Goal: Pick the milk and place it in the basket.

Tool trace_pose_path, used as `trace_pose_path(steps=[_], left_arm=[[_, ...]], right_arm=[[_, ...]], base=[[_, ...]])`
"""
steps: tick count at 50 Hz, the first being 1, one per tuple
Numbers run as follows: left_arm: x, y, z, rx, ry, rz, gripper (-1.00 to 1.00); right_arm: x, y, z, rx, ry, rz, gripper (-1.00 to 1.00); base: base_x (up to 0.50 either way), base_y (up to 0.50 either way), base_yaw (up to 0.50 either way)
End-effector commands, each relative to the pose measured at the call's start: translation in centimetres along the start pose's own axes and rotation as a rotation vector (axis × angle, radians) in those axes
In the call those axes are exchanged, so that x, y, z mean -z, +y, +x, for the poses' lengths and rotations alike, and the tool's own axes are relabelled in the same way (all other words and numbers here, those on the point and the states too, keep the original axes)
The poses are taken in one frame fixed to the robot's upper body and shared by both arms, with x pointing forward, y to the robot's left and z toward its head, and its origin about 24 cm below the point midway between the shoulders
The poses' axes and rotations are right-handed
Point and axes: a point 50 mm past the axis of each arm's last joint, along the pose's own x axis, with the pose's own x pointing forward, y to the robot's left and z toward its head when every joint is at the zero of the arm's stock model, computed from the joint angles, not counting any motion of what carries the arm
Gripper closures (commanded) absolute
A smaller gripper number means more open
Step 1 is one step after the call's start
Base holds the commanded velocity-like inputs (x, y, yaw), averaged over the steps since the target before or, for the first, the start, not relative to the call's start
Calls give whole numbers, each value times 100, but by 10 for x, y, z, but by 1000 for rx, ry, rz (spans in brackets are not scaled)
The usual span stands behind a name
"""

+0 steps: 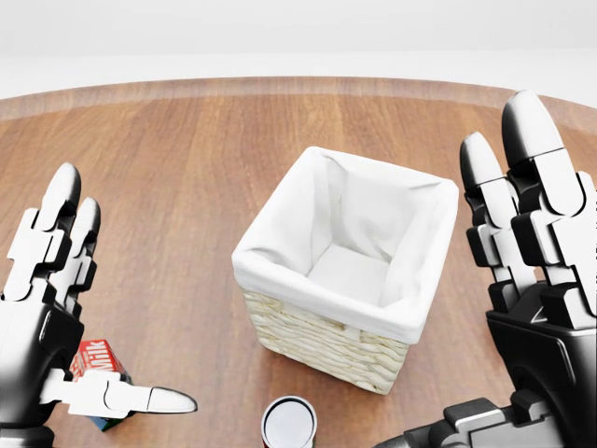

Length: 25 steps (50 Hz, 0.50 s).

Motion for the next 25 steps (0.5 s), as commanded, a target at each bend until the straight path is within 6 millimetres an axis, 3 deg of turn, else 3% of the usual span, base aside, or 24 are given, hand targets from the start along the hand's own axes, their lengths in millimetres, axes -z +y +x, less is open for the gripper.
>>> trace_pose_path(steps=[1,12,25], left_arm=[[9,17,-2,11,41,170,-100],[19,38,-5,-27,86,375,-100],[63,64,9,-118,265,524,-100]], right_arm=[[3,0,-1,2,12,9,-100],[0,0,0,3,0,7,-100],[-5,-1,2,5,-29,3,-100]], base=[[0,0,0],[0,0,0],[0,0,0]])
